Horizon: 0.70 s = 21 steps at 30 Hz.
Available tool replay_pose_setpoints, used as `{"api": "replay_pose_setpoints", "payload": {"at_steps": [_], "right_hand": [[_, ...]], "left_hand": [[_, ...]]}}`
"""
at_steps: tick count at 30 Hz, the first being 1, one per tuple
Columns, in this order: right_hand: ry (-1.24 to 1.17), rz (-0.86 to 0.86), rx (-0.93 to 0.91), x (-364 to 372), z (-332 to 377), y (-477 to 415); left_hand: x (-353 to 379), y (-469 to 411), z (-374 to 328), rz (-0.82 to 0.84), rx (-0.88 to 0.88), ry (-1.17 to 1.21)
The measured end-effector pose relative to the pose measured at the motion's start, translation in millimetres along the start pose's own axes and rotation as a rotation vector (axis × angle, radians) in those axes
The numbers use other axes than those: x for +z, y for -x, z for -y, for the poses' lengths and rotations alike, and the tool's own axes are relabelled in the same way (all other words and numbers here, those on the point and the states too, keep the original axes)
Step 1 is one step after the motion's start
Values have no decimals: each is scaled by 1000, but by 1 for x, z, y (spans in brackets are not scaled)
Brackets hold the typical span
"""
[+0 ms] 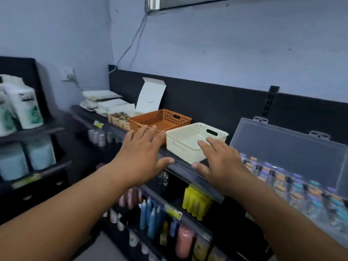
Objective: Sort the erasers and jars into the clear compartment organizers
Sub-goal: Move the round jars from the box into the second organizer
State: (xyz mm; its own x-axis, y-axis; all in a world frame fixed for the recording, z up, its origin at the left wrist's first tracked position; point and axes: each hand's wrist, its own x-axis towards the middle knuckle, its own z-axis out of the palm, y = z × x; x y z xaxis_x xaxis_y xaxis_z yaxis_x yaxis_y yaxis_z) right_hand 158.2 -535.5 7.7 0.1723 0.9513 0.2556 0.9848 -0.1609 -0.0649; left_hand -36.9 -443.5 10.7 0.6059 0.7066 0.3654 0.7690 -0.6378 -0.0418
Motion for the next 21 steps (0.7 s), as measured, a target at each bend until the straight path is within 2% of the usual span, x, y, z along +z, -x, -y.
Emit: {"api": "replay_pose_setpoints", "payload": {"at_steps": [8, 21], "right_hand": [[-7, 36, -146, 14, 84, -91], [-64, 111, -270, 55, 119, -289]], "left_hand": [[8, -10, 111, 2, -144, 0], [51, -124, 233, 26, -303, 67]]}}
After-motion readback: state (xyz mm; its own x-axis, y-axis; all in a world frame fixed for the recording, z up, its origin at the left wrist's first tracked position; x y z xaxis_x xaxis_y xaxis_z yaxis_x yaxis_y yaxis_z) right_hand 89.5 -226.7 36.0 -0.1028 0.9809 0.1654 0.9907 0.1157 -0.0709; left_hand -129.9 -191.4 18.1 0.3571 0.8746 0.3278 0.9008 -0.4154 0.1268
